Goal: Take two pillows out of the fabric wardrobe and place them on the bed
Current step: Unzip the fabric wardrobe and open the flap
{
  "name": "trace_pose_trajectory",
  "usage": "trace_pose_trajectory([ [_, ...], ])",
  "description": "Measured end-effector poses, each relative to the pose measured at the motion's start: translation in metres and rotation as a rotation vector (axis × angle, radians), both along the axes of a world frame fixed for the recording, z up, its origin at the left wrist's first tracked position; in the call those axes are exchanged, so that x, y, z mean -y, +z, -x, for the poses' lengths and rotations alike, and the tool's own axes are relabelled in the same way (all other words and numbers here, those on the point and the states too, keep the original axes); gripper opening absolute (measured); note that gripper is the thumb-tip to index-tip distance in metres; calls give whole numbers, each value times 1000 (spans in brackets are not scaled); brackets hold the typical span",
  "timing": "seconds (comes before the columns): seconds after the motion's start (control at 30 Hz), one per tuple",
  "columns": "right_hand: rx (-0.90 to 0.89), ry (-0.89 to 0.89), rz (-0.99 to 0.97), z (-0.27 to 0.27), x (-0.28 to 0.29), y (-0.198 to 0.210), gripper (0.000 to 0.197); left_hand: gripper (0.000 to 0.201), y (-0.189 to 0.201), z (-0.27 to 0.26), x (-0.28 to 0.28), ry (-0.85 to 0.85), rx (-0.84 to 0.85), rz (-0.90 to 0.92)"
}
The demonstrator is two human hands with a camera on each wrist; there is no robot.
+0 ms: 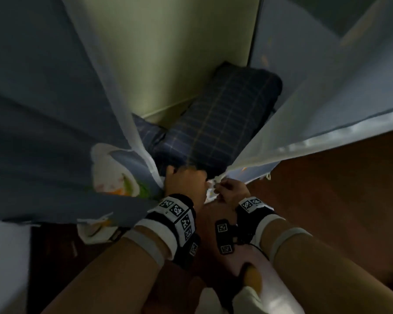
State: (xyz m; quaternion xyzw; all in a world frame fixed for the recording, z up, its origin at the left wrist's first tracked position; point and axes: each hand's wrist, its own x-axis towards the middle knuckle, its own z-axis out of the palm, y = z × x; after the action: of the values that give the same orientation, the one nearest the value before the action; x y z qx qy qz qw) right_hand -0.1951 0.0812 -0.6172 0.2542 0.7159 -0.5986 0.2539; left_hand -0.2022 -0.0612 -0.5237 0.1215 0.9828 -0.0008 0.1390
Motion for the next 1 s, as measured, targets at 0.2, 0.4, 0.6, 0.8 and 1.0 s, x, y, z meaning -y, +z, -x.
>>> trace_pose_trajectory([
  [0.2,61,-42,-64,-1,5,-106,21,23,-90,-10,11,53,6,17],
  [0.4,102,-90,-76,6,16,-204,16,20,-165,-7,26,127,-155,-84],
  [0.6,221,-76,-180,-8,20,-247,31,11,-199,-15,45,220,-156,-183],
  [0.8,82,-124,56,-30,24,-135,24,12,-139,-17,22,326,-19,-379],
  [1.0,-162,-241,324,-5,-6,55,20,11,-1,12,-23,227,-108,-683],
])
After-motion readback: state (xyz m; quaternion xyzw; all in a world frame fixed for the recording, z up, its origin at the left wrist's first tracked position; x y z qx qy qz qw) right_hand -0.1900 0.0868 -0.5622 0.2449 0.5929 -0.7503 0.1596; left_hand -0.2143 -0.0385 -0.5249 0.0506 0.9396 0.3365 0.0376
